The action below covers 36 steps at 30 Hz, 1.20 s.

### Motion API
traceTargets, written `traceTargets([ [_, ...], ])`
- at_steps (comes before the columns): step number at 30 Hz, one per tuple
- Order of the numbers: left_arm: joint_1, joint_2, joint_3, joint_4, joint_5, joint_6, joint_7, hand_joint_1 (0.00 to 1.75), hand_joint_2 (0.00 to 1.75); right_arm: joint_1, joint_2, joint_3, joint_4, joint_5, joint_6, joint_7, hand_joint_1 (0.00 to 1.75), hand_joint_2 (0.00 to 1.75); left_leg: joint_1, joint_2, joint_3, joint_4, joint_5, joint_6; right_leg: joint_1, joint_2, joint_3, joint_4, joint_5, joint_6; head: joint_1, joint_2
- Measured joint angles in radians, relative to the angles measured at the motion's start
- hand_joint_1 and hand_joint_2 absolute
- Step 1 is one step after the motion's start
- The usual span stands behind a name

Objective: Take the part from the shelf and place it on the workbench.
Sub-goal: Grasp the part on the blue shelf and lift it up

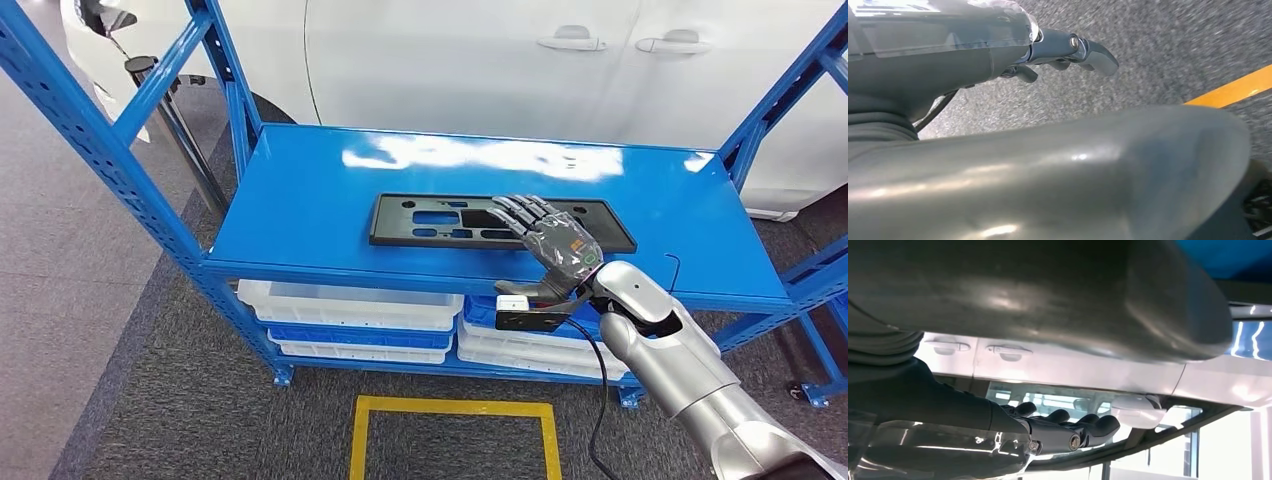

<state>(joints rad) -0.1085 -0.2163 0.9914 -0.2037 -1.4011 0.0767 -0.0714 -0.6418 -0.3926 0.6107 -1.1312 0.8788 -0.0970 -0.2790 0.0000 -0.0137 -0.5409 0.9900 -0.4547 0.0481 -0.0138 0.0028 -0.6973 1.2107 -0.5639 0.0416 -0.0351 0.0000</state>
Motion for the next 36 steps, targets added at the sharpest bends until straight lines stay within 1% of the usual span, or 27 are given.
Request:
traceTargets([
  [2, 0.0, 0.0, 0.0, 0.001, 0.0, 0.0, 0.0, 0.0, 0.0, 0.001, -0.001, 0.004, 0.001, 0.002, -0.003, 0.001, 0.0, 0.0, -0.004, -0.002, 0.027, 0.001, -0.021, -0.003, 0.005, 0.0, 0.024, -0.134, 0.121, -0.012, 0.0, 0.0],
  [3, -0.001, -0.001, 0.0, 0.001, 0.0, -0.001, 0.0, 0.0, 0.0, 0.001, -0.002, 0.006, 0.0, 0.001, -0.003, 0.002, 0.0, 0.0, -0.005, -0.003, 0.034, 0.002, -0.03, -0.008, 0.008, 0.0, 0.034, -0.181, 0.163, -0.019, 0.0, 0.0],
  [4, -0.001, -0.001, 0.0, 0.002, 0.0, -0.001, 0.0, 0.0, 0.0, 0.001, -0.005, 0.007, 0.0, 0.0, -0.001, 0.002, 0.0, 0.0, -0.007, -0.004, 0.039, 0.001, -0.038, -0.013, 0.012, 0.0, 0.039, -0.206, 0.188, -0.025, 0.0, 0.0],
  [5, -0.002, -0.001, 0.0, 0.002, 0.0, -0.002, 0.0, 0.0, 0.0, 0.001, -0.01, 0.009, -0.001, -0.005, 0.002, 0.0, 0.0, 0.0, -0.008, -0.004, 0.042, 0.004, -0.042, -0.019, 0.015, 0.0, 0.04, -0.212, 0.191, -0.03, 0.0, 0.0],
  [7, -0.003, 0.0, -0.001, 0.002, 0.0, -0.002, 0.001, 0.0, 0.0, -0.005, -0.02, 0.012, -0.004, -0.02, 0.013, -0.008, 0.0, 0.0, -0.008, -0.003, 0.046, 0.011, -0.05, -0.03, 0.011, 0.002, 0.051, -0.218, 0.191, -0.041, -0.001, 0.0],
  [8, -0.003, 0.0, -0.001, 0.002, 0.0, -0.002, 0.001, 0.0, 0.0, -0.012, -0.025, 0.013, -0.004, -0.031, 0.022, -0.015, 0.0, 0.0, -0.008, -0.002, 0.041, 0.033, -0.059, -0.035, 0.008, 0.002, 0.059, -0.222, 0.189, -0.046, -0.001, 0.0],
  [9, -0.004, 0.0, -0.001, 0.002, 0.0, -0.001, 0.002, 0.0, 0.0, -0.021, -0.03, 0.014, -0.004, -0.04, 0.029, -0.02, 0.0, 0.0, -0.007, 0.0, 0.024, 0.07, -0.078, -0.04, 0.005, 0.002, 0.066, -0.225, 0.186, -0.051, -0.001, 0.0],
  [10, -0.005, 0.0, -0.001, 0.002, 0.0, -0.001, 0.002, 0.0, 0.0, -0.03, -0.034, 0.016, -0.002, -0.048, 0.035, -0.024, 0.0, 0.0, -0.005, 0.001, -0.005, 0.126, -0.104, -0.045, 0.005, 0.001, 0.071, -0.227, 0.183, -0.055, -0.001, 0.0],
  [12, -0.006, 0.001, -0.001, 0.002, 0.003, -0.001, 0.002, 0.0, 0.0, -0.043, -0.037, 0.025, 0.005, -0.051, 0.034, -0.024, 0.0, 0.0, 0.0, 0.003, -0.083, 0.254, -0.154, -0.054, 0.006, 0.001, 0.075, -0.226, 0.177, -0.059, -0.001, 0.0],
  [13, -0.005, 0.001, -0.001, 0.002, 0.004, -0.001, 0.002, 0.0, 0.0, -0.046, -0.034, 0.032, 0.011, -0.046, 0.029, -0.018, 0.0, 0.0, 0.002, 0.004, -0.112, 0.289, -0.161, -0.057, 0.007, 0.002, 0.077, -0.225, 0.173, -0.059, -0.001, 0.0],
  [14, -0.005, 0.002, -0.001, 0.002, 0.006, -0.001, 0.002, 0.0, 0.0, -0.046, -0.029, 0.041, 0.019, -0.037, 0.022, -0.011, 0.0, 0.0, 0.004, 0.004, -0.125, 0.288, -0.146, -0.059, 0.007, 0.002, 0.081, -0.224, 0.169, -0.058, -0.001, 0.0],
  [15, -0.006, 0.002, -0.001, 0.002, 0.006, -0.002, 0.003, 0.0, 0.0, -0.046, -0.021, 0.049, 0.027, -0.027, 0.015, -0.001, 0.0, 0.0, 0.005, 0.005, -0.119, 0.25, -0.111, -0.059, 0.007, 0.002, 0.085, -0.222, 0.165, -0.057, -0.001, 0.0],
  [17, -0.008, 0.003, -0.001, 0.002, 0.006, -0.003, 0.003, 0.0, 0.0, -0.045, -0.004, 0.062, 0.042, -0.011, 0.005, 0.013, 0.0, 0.0, 0.005, 0.006, -0.076, 0.113, -0.022, -0.054, 0.008, 0.003, 0.094, -0.218, 0.157, -0.053, -0.001, 0.0],
  [18, -0.01, 0.004, -0.001, 0.002, 0.006, -0.005, 0.003, 0.0, 0.0, -0.045, 0.002, 0.067, 0.048, -0.007, 0.002, 0.018, 0.0, 0.0, 0.003, 0.007, -0.058, 0.058, -0.001, -0.049, 0.008, 0.003, 0.095, -0.216, 0.155, -0.05, -0.001, 0.0],
  [19, -0.011, 0.004, -0.001, 0.002, 0.006, -0.006, 0.004, 0.0, 0.0, -0.045, 0.007, 0.072, 0.054, -0.004, -0.001, 0.021, 0.0, 0.0, 0.001, 0.007, -0.049, 0.026, 0.011, -0.042, 0.009, 0.003, 0.094, -0.215, 0.153, -0.045, -0.001, 0.0],
  [21, -0.011, 0.005, -0.001, 0.002, 0.005, -0.008, 0.005, 0.0, 0.0, -0.045, 0.011, 0.082, 0.067, -0.001, -0.003, 0.022, 0.0, 0.0, -0.002, 0.007, -0.048, 0.014, 0.012, -0.028, 0.011, 0.002, 0.09, -0.214, 0.153, -0.033, -0.001, 0.0],
  [22, -0.01, 0.005, -0.001, 0.002, 0.004, -0.008, 0.006, 0.0, 0.0, -0.045, 0.011, 0.085, 0.073, 0.0, -0.003, 0.021, 0.0, 0.0, 0.0, 0.007, -0.046, 0.012, 0.022, -0.021, 0.009, 0.002, 0.089, -0.212, 0.15, -0.027, -0.001, 0.0],
  [24, -0.01, 0.005, -0.002, 0.002, 0.001, -0.008, 0.006, 0.0, 0.0, -0.048, 0.011, 0.087, 0.084, 0.001, -0.003, 0.017, 0.0, 0.87, 0.003, 0.007, -0.043, 0.006, 0.028, -0.011, 0.008, 0.001, 0.075, -0.175, 0.122, -0.017, -0.001, 0.0],
  [26, -0.012, 0.005, -0.003, 0.002, -0.002, -0.009, 0.007, 0.0, 0.0, -0.046, 0.011, 0.089, 0.098, 0.002, -0.003, 0.014, 0.0, 1.75, 0.004, 0.008, -0.042, 0.004, 0.029, -0.005, 0.004, 0.001, 0.022, -0.06, 0.061, -0.009, -0.001, 0.0],
  [27, -0.013, 0.005, -0.003, 0.002, -0.002, -0.01, 0.007, 0.0, 0.0, -0.043, 0.011, 0.091, 0.105, 0.003, -0.003, 0.013, 0.0, 1.75, 0.004, 0.008, -0.042, 0.004, 0.028, -0.004, 0.002, 0.001, -0.012, 0.009, 0.033, -0.006, -0.001, 0.0],
  [28, -0.012, 0.005, -0.004, 0.002, -0.003, -0.011, 0.006, 0.0, 0.0, -0.037, 0.011, 0.093, 0.112, 0.004, -0.004, 0.014, 0.0, 1.75, 0.003, 0.008, -0.042, 0.005, 0.027, -0.004, 0.0, 0.001, -0.037, 0.06, 0.019, -0.003, -0.001, 0.0],
  [29, -0.012, 0.006, -0.004, 0.002, -0.004, -0.012, 0.006, 0.0, 0.0, -0.03, 0.011, 0.095, 0.117, 0.007, -0.007, 0.015, 0.0, 1.75, 0.003, 0.008, -0.041, 0.005, 0.026, -0.004, -0.001, 0.001, -0.047, 0.076, 0.023, -0.002, -0.001, 0.0],
  [30, -0.012, 0.006, -0.005, 0.002, -0.006, -0.014, 0.006, 0.0, 0.0, -0.023, 0.011, 0.097, 0.121, 0.01, -0.01, 0.019, 0.0, 1.75, 0.003, 0.007, -0.04, 0.006, 0.025, -0.004, -0.002, 0.001, -0.035, 0.05, 0.046, -0.001, -0.001, 0.0],
  [32, -0.012, 0.005, -0.008, 0.002, -0.01, -0.016, 0.005, 0.0, 0.0, -0.015, 0.011, 0.098, 0.124, 0.016, -0.018, 0.026, 0.0, 1.75, 0.002, 0.006, -0.037, 0.009, 0.02, -0.009, -0.003, -0.001, 0.03, -0.085, 0.113, -0.005, -0.001, 0.0],
  [33, -0.012, 0.005, -0.01, 0.003, -0.011, -0.017, 0.005, 0.0, 0.0, -0.013, 0.011, 0.099, 0.125, 0.019, -0.02, 0.029, 0.0, 1.75, 0.0, 0.006, -0.036, 0.012, 0.017, -0.014, -0.002, -0.002, 0.06, -0.147, 0.135, -0.008, -0.001, 0.0],
  [34, -0.012, 0.005, -0.012, 0.003, -0.011, -0.018, 0.005, 0.0, 0.0, -0.011, 0.011, 0.099, 0.125, 0.022, -0.021, 0.031, 0.0, 1.75, -0.001, 0.006, -0.036, 0.014, 0.014, -0.018, 0.001, -0.002, 0.08, -0.188, 0.145, -0.013, -0.001, 0.0],
  [36, -0.013, 0.006, -0.012, 0.003, -0.011, -0.018, 0.004, 0.0, 0.0, -0.004, 0.011, 0.098, 0.126, 0.029, -0.02, 0.034, 0.0, 1.75, -0.003, 0.007, -0.036, 0.014, 0.01, -0.027, 0.006, -0.001, 0.087, -0.205, 0.144, -0.022, -0.001, 0.0],
])
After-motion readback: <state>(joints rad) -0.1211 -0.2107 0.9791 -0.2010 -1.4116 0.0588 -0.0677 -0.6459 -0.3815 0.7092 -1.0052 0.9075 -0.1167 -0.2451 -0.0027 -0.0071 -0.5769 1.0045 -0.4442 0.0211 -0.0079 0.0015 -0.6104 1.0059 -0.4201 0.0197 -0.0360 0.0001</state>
